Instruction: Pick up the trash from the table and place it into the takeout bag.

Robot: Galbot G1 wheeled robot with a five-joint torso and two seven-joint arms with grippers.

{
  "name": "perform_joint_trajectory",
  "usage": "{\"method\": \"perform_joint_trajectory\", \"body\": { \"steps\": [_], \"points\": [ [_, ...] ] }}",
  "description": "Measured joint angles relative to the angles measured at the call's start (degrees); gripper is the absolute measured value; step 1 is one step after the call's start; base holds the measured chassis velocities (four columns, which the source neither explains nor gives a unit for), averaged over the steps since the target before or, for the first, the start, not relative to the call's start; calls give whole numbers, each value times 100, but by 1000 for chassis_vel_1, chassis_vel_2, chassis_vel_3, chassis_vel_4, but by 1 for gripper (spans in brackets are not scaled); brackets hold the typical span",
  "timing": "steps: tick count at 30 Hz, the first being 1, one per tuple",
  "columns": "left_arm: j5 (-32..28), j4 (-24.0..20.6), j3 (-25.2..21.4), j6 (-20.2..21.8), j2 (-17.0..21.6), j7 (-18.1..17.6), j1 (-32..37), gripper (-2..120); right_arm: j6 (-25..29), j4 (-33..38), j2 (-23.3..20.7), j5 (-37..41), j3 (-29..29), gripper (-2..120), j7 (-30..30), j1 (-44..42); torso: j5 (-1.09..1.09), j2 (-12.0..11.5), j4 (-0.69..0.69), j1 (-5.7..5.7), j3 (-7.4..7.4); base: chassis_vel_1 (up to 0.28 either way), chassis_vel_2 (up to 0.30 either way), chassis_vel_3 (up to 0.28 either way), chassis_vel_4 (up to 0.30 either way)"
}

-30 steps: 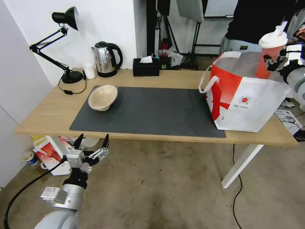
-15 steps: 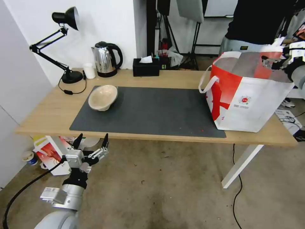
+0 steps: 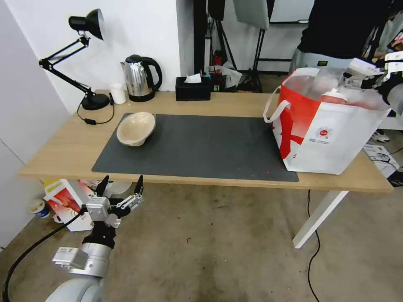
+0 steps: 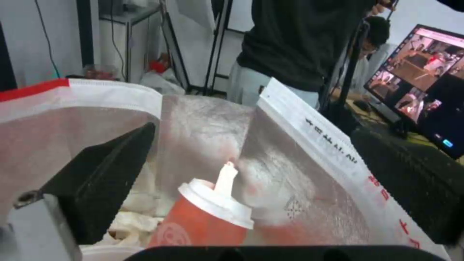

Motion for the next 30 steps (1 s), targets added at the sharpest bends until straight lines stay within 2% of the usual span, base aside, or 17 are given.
{"method": "perform_joint_trajectory", "body": {
  "steps": [11, 23, 25, 26, 30],
  "points": [
    [1, -6, -20, 5, 8, -5, -4, 100, 152, 208, 120, 94, 71, 100, 43, -46, 0, 0, 0, 0, 0, 0, 0, 0, 0],
    [-1, 6, -32, 6, 9, -9, -1, 100, 839, 638, 302, 206, 368, 100, 118, -338, 0, 0, 0, 0, 0, 0, 0, 0, 0],
    [-1, 6, -31, 6, 5, -10, -2, 100, 1362, 769, 362, 304, 468, 100, 27, -448, 0, 0, 0, 0, 0, 0, 0, 0, 0],
    [-1, 6, -31, 6, 5, -10, -2, 100, 1362, 769, 362, 304, 468, 100, 27, -448, 0, 0, 0, 0, 0, 0, 0, 0, 0],
    [-5, 5, -36, 6, 4, -11, 0, 100, 2575, 1255, 531, 614, 796, 100, -173, -828, -1, 0, 1, 0, 0, 0, 0, 0, 0]
  ]
}}
